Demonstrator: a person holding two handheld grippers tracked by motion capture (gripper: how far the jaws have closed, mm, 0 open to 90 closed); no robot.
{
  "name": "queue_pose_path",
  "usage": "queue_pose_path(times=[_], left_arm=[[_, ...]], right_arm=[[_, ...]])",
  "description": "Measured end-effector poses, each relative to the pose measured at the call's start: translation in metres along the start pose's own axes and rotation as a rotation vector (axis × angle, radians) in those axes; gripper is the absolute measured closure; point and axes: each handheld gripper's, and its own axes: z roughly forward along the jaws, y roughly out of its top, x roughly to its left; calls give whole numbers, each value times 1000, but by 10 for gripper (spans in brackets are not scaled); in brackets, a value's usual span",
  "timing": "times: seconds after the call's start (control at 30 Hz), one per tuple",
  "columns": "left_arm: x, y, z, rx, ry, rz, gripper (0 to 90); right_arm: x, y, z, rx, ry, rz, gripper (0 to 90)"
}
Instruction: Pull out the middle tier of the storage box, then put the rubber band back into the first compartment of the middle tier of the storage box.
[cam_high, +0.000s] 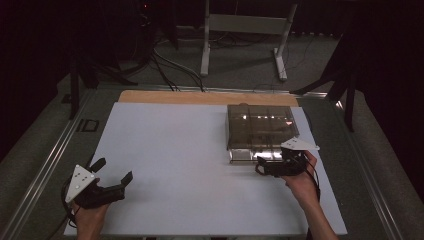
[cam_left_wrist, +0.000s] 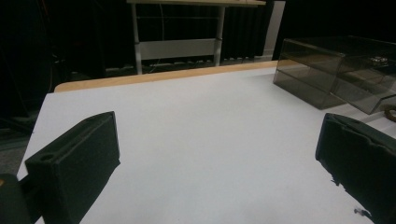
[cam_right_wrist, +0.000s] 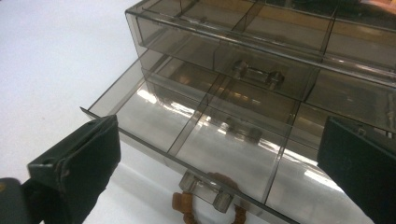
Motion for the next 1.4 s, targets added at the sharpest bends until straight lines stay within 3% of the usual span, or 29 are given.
queue_pose_path(times=[0.23,0.57,0.87,1.4], left_arm=[[0,0,0,-2,0,-1,12],[0,0,0,-3,0,-3,12],[0,0,-1,1,0,-2,12],[-1,0,0,3,4,1,12]], right_arm=[[4,-2,-4,12,-4,4,2],[7,-7,-7,39,42,-12,2],[10,-11,-13,54,106,-56,2],[14,-22,-12,100,150,-84,2]])
